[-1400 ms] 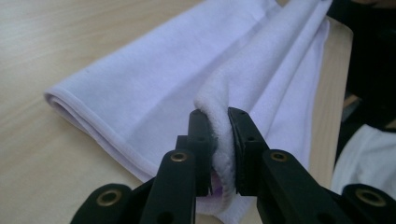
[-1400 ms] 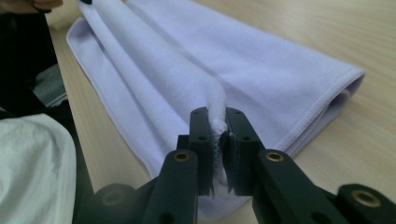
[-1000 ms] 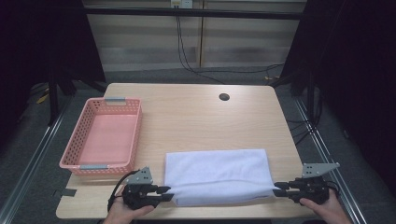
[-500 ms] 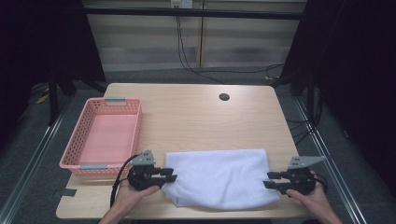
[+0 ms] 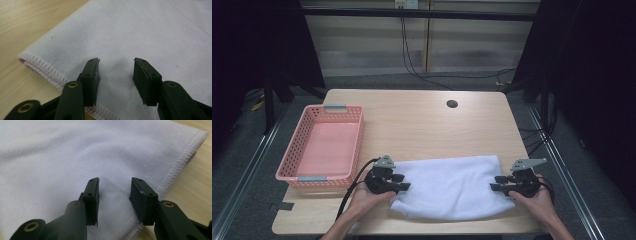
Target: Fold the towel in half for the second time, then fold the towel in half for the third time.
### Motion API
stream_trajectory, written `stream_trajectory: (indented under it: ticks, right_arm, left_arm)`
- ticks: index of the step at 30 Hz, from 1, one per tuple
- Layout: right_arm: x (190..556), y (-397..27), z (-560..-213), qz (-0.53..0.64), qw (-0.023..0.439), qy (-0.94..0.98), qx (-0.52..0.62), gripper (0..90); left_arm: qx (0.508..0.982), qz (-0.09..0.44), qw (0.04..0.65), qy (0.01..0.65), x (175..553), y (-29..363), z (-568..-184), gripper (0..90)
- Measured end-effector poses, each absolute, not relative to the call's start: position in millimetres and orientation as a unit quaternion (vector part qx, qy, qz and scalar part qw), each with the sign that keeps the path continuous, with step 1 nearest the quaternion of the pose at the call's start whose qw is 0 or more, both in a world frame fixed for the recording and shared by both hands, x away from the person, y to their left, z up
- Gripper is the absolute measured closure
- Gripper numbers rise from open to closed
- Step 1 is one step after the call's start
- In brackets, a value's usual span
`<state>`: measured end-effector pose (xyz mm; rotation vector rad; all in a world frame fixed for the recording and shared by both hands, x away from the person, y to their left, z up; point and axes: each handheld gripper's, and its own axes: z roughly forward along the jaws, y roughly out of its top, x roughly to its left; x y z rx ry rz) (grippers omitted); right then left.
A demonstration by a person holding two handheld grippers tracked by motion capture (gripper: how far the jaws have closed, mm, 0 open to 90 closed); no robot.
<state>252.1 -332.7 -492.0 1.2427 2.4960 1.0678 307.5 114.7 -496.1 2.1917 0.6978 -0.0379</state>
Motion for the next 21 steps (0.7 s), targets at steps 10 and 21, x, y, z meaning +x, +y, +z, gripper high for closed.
stream_trajectory:
  ticks: [10,21]
  right_arm:
    - [250.1,-350.4,-486.7,0.389,0.066,0.8,0.451,47.5]
    - [212.7,-267.5,-456.6,0.431,0.073,0.828,0.352,39.3]
  left_arm:
    - [0.86,-0.03,0.418,0.292,323.4,98.0,-497.3,53.0]
    - [0.839,-0.007,0.45,0.307,338.2,112.3,-476.9,44.8]
